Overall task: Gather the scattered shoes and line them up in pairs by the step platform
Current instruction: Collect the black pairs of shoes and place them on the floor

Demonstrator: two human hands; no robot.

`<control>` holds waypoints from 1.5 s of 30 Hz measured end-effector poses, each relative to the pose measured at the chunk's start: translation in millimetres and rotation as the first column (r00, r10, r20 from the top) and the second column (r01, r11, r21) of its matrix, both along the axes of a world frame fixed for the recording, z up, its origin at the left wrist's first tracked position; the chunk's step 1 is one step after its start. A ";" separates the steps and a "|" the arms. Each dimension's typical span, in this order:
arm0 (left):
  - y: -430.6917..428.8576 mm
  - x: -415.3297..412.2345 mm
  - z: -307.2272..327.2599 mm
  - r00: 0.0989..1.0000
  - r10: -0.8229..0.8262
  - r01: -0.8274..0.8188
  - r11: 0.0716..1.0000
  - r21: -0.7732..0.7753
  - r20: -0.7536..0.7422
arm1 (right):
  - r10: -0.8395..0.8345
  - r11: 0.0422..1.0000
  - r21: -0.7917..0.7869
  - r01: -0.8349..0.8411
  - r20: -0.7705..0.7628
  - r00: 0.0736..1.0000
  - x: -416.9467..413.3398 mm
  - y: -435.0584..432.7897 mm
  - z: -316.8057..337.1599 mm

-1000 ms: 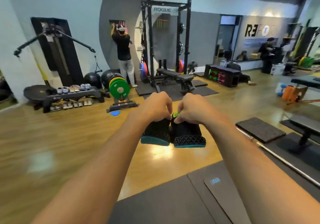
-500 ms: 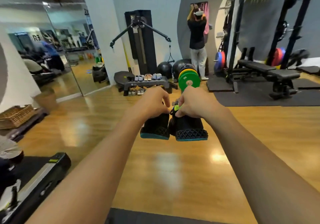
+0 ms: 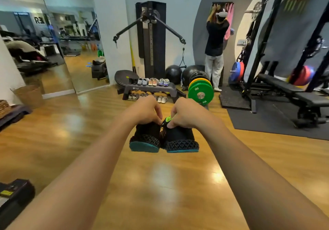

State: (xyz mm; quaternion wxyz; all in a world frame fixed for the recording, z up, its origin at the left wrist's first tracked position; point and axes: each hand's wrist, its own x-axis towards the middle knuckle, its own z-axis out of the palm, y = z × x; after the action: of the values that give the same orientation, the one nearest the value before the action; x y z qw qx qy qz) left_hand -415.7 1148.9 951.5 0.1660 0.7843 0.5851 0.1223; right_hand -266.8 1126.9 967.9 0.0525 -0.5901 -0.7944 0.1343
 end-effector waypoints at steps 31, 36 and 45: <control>863.6 -217.8 -70.7 0.990 0.112 -0.069 0.912 -0.404 0.083 | 0.179 0.926 -0.329 -0.185 -0.047 0.983 -193.4 914.7 -76.4; 1009.5 -269.7 -99.1 0.981 0.178 -0.135 0.910 -0.393 0.076 | 0.186 0.922 -0.342 -0.182 -0.022 0.982 -248.9 1062.4 -98.5; 1217.8 -379.7 -130.8 0.910 0.378 -0.309 0.891 -0.334 0.169 | 0.310 0.853 -0.439 -0.283 -0.012 0.951 -370.4 1303.2 -140.8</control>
State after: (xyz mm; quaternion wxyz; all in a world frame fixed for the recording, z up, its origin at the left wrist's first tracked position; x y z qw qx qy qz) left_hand -795.4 2366.8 820.7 0.3248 0.6139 0.7038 0.1494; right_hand -637.2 2430.1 827.1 -0.1255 -0.4610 -0.8266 0.2975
